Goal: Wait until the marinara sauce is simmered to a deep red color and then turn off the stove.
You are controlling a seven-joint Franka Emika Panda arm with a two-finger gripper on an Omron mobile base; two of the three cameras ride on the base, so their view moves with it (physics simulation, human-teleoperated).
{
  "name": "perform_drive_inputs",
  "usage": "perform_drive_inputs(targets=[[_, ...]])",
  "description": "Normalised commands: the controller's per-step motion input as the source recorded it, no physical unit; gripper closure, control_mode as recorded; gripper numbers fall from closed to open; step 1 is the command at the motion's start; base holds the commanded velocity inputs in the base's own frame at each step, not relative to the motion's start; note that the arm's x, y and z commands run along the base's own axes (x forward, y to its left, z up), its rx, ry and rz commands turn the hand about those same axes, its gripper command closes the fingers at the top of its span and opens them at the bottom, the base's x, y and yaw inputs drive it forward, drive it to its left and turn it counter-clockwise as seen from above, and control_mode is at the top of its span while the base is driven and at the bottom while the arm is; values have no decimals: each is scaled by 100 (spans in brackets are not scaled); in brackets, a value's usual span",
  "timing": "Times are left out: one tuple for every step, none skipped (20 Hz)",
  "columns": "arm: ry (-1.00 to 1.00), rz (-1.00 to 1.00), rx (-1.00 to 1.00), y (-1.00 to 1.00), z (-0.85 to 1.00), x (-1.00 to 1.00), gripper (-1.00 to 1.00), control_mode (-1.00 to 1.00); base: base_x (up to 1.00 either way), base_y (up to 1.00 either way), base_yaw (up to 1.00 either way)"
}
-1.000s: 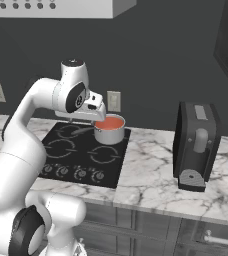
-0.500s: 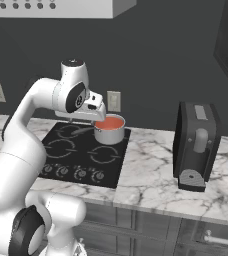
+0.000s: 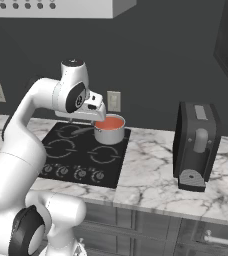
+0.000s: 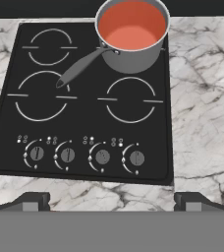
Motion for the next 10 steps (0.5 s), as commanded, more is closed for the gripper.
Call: perform_drive_inputs(targets=[[0, 0, 0, 0, 0, 0, -100, -100, 0, 0, 0], [0, 0, 0, 0, 0, 0, -100, -100, 0, 0, 0], [0, 0, 0, 0, 0, 0, -100, -100, 0, 0, 0], [0, 0, 0, 0, 0, 0, -100, -100, 0, 0, 0], [0, 0, 0, 0, 0, 0, -100, -100, 0, 0, 0], [0, 0, 0, 0, 0, -4, -100, -100, 0, 0, 0], [0, 0, 0, 0, 0, -5, -100, -100, 0, 0, 0], [0, 0, 0, 0, -11, -2, -100, -100, 0, 0, 0], [0, 0, 0, 0, -15, 0, -100, -100, 0, 0, 0], [0, 0, 0, 0, -16, 0, -100, -100, 0, 0, 0]])
